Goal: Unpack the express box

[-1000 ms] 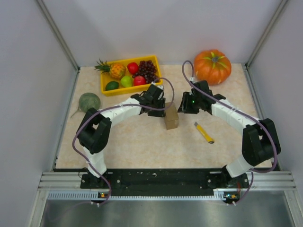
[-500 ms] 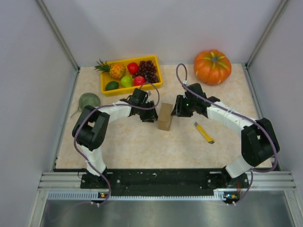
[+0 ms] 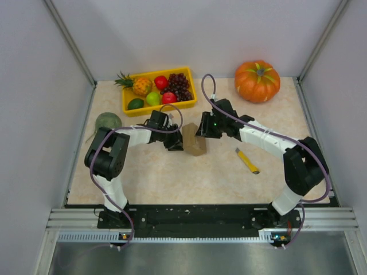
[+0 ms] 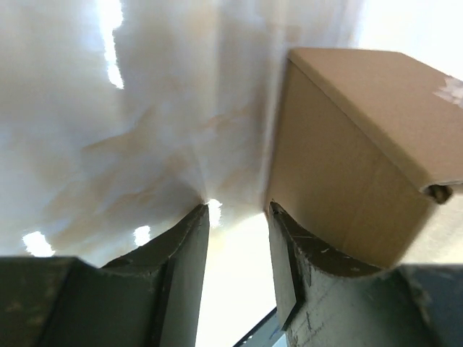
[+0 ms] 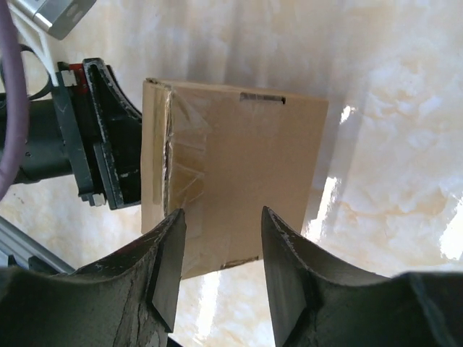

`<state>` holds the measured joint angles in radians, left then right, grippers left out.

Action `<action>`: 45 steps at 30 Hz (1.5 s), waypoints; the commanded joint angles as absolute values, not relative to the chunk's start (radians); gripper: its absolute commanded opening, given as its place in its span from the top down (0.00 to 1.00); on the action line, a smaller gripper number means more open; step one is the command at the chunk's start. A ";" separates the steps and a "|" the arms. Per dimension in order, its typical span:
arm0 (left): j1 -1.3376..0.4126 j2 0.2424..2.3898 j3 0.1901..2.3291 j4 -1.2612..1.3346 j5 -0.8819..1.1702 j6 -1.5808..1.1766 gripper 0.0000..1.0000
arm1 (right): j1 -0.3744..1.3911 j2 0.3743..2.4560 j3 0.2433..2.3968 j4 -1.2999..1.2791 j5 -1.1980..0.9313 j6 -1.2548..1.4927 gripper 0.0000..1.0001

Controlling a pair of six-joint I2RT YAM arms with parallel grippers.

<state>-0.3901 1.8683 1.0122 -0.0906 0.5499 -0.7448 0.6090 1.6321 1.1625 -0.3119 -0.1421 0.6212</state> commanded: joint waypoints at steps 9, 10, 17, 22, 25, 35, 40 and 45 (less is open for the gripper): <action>-0.288 1.694 0.982 -0.396 0.103 -0.764 0.54 | 0.672 1.775 1.371 -0.347 -0.077 0.591 0.53; -0.287 1.663 0.982 -0.406 0.048 -0.759 0.53 | 0.676 1.767 1.368 -0.348 -0.066 0.588 0.53; -0.285 1.497 0.948 -0.364 0.020 -0.736 0.47 | 0.692 1.704 1.307 -0.368 -0.008 0.514 0.45; -0.285 1.419 0.881 -0.219 0.102 -0.715 0.44 | 0.699 1.733 1.293 -0.367 -0.060 0.474 0.39; -0.284 1.451 0.862 -0.137 0.279 -0.690 0.46 | 0.706 1.776 1.304 -0.367 -0.087 0.453 0.39; -0.284 1.548 0.839 -0.038 0.471 -0.672 0.58 | 0.707 1.828 1.295 -0.339 -0.107 0.469 0.52; -0.275 1.559 0.841 -0.112 0.414 -0.657 0.65 | 0.707 1.853 1.279 -0.341 -0.098 0.500 0.62; -0.255 1.534 0.821 -0.146 0.402 -0.632 0.69 | 0.707 1.870 1.273 -0.342 -0.098 0.522 0.77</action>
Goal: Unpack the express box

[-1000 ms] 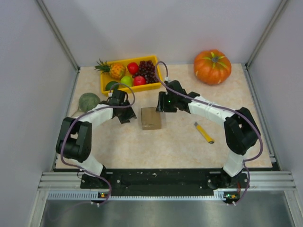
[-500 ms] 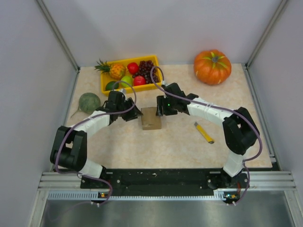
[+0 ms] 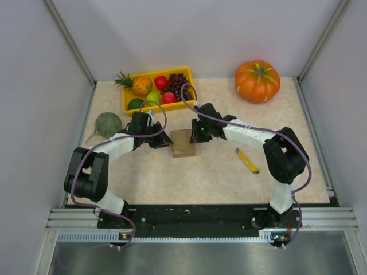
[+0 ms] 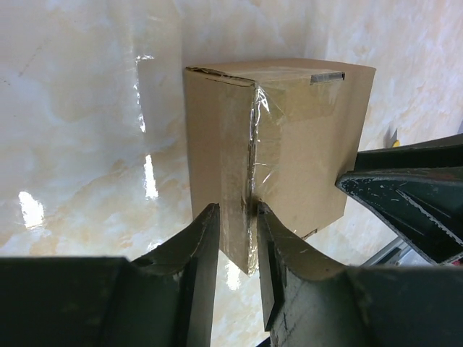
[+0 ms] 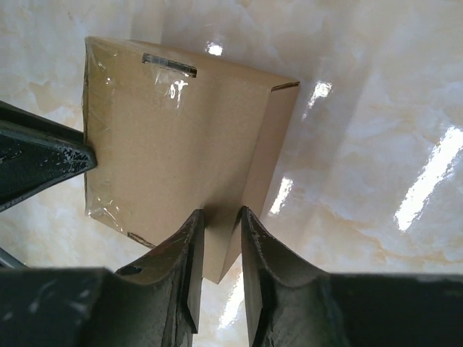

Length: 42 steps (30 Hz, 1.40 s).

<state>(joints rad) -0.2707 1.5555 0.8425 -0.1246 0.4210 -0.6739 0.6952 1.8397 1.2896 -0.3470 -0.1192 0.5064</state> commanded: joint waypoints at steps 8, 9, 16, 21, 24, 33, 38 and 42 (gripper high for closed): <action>-0.242 1.562 0.850 -0.222 0.367 -0.607 0.70 | 0.707 1.881 1.275 -0.348 -0.086 0.535 0.82; -0.239 1.560 0.850 -0.233 0.345 -0.607 0.70 | 0.707 1.881 1.275 -0.350 -0.083 0.534 0.83; -0.180 1.557 0.825 -0.209 0.438 -0.638 0.70 | 0.707 1.890 1.278 -0.356 -0.086 0.548 0.85; -0.178 1.585 0.830 -0.195 0.480 -0.634 0.69 | 0.707 1.899 1.281 -0.360 -0.087 0.552 0.88; -0.178 1.594 0.828 -0.199 0.476 -0.632 0.69 | 0.707 1.899 1.282 -0.367 -0.083 0.554 0.88; -0.153 1.611 0.844 -0.319 0.364 -0.626 0.76 | 0.709 1.896 1.282 -0.370 -0.072 0.566 0.89; -0.141 1.589 0.853 -0.357 0.322 -0.594 0.79 | 0.707 1.899 1.282 -0.376 -0.066 0.574 0.90; -0.141 1.595 0.864 -0.351 0.365 -0.578 0.78 | 0.707 1.899 1.284 -0.376 -0.071 0.574 0.90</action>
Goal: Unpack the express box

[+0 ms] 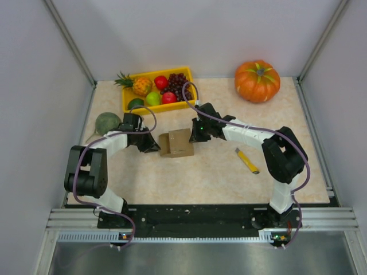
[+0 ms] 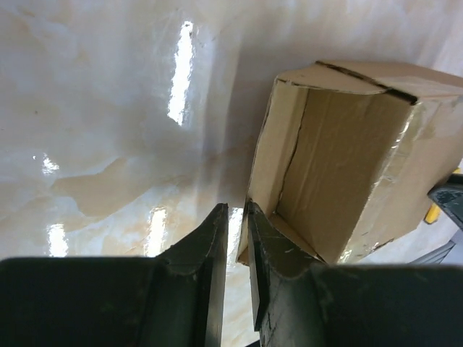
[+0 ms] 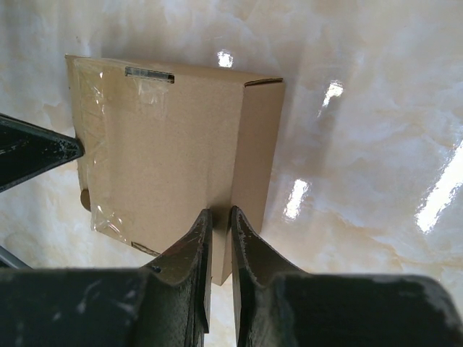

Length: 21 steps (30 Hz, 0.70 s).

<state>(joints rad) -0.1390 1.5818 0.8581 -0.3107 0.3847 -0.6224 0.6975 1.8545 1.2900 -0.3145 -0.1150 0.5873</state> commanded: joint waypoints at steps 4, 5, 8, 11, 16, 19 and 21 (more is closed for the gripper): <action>-0.143 1.605 0.864 -0.296 0.455 -0.590 0.73 | 0.709 1.896 1.292 -0.376 -0.074 0.571 0.90; -0.143 1.605 0.865 -0.293 0.471 -0.594 0.73 | 0.707 1.894 1.295 -0.377 -0.071 0.571 0.90; -0.143 1.611 0.873 -0.296 0.480 -0.600 0.68 | 0.707 1.894 1.301 -0.377 -0.074 0.568 0.90; -0.143 1.624 0.876 -0.285 0.483 -0.607 0.61 | 0.707 1.898 1.304 -0.377 -0.077 0.569 0.89; -0.143 1.677 0.891 -0.264 0.509 -0.624 0.62 | 0.709 1.898 1.307 -0.377 -0.084 0.566 0.89; -0.143 1.697 0.896 -0.244 0.532 -0.629 0.71 | 0.707 1.891 1.305 -0.379 -0.084 0.561 0.89; -0.143 1.687 0.897 -0.241 0.534 -0.626 0.83 | 0.707 1.888 1.307 -0.383 -0.086 0.557 0.88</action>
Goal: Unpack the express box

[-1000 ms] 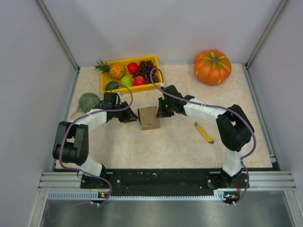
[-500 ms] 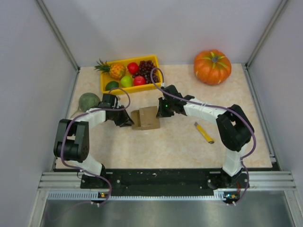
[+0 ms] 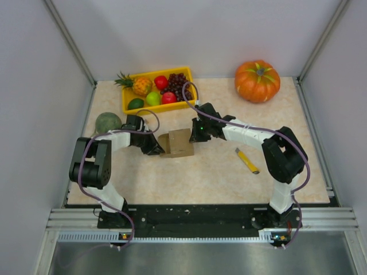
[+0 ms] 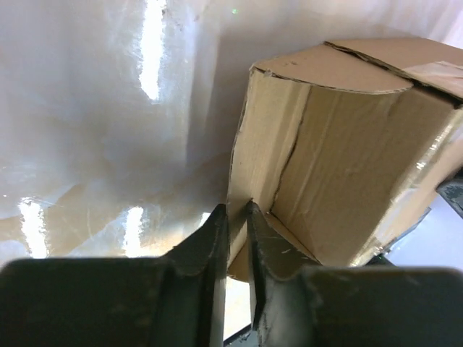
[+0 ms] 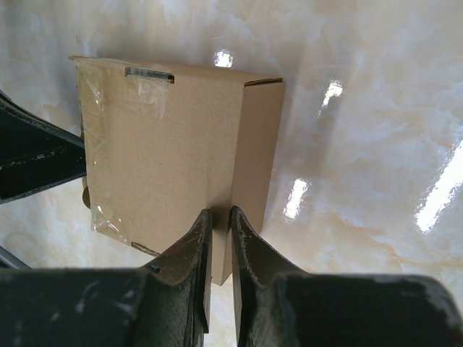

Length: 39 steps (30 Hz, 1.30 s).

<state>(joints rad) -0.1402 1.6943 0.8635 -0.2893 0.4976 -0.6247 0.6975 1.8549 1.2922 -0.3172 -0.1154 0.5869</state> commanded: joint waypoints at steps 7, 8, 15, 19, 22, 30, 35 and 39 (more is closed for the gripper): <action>-0.143 1.576 0.969 -0.380 0.529 -0.546 1.00 | 0.707 1.855 1.307 -0.411 -0.084 0.566 0.87; -0.143 1.562 0.983 -0.408 0.531 -0.534 1.00 | 0.707 1.844 1.310 -0.414 -0.092 0.566 0.86; -0.143 1.509 1.100 -0.577 0.537 -0.468 1.00 | 0.707 1.773 1.416 -0.526 -0.005 0.571 0.66; -0.143 1.513 1.118 -0.601 0.560 -0.457 1.00 | 0.712 1.737 1.433 -0.541 0.018 0.560 0.53; -0.143 1.509 1.114 -0.606 0.560 -0.456 1.00 | 0.725 1.700 1.439 -0.542 0.053 0.549 0.48; -0.143 1.509 1.127 -0.604 0.618 -0.453 1.00 | 0.756 1.675 1.465 -0.506 0.058 0.485 0.34; -0.143 1.503 1.144 -0.621 0.623 -0.443 1.00 | 0.775 1.761 1.482 -0.508 0.041 0.482 0.35; -0.144 1.485 1.157 -0.635 0.630 -0.440 1.00 | 0.779 1.793 1.457 -0.509 0.061 0.497 0.36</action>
<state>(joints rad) -0.1448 1.5398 1.1080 -0.6128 0.5888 -0.4637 0.7673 1.7481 1.4487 -0.5140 0.0460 0.5007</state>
